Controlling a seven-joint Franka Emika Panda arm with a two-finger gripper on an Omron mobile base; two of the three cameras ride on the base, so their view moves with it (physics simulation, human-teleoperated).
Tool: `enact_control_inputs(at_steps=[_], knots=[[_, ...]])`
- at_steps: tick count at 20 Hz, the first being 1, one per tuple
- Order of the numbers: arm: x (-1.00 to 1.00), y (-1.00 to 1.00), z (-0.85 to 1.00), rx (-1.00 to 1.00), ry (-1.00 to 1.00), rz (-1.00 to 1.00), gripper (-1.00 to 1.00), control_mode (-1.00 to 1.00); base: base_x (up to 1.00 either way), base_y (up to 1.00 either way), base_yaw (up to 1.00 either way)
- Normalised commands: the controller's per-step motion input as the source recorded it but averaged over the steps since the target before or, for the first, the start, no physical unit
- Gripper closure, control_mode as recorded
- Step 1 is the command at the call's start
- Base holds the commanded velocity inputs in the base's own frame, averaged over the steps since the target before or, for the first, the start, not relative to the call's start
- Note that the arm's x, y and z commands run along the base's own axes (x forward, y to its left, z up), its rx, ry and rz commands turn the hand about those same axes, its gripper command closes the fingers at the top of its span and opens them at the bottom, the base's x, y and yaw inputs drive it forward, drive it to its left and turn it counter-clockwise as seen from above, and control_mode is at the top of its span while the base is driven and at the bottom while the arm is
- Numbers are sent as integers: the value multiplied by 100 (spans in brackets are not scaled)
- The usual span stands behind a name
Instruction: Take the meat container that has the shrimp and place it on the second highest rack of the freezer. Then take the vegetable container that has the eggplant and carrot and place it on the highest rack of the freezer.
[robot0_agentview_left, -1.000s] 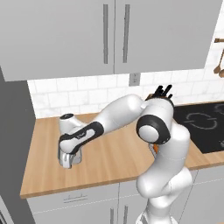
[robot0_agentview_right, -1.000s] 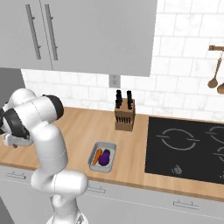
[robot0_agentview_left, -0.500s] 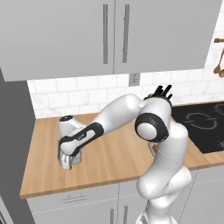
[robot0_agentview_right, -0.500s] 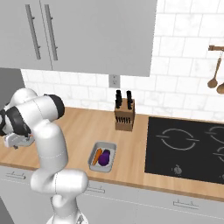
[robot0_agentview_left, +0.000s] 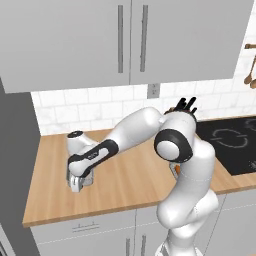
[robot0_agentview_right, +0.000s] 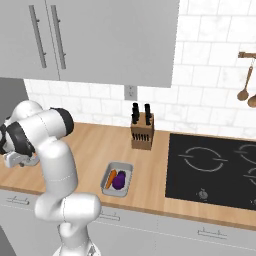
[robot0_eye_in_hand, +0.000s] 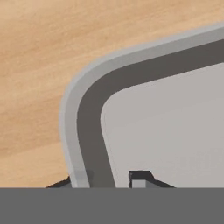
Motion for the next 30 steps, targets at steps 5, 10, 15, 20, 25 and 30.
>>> enact_control_inputs(at_steps=[5,10,15,20,25,30], knots=[[-6,-3,2,0,-7,0,100,-100,0,0,0],[-32,-10,43,0,-22,3,100,-100,0,0,0],[-21,-15,78,0,-13,7,100,-100,0,0,0],[-17,-49,68,0,-6,3,100,-100,0,0,0],[-36,-98,42,0,-5,11,100,-100,0,0,0],[-40,-100,35,0,-9,18,100,-100,0,0,0]])
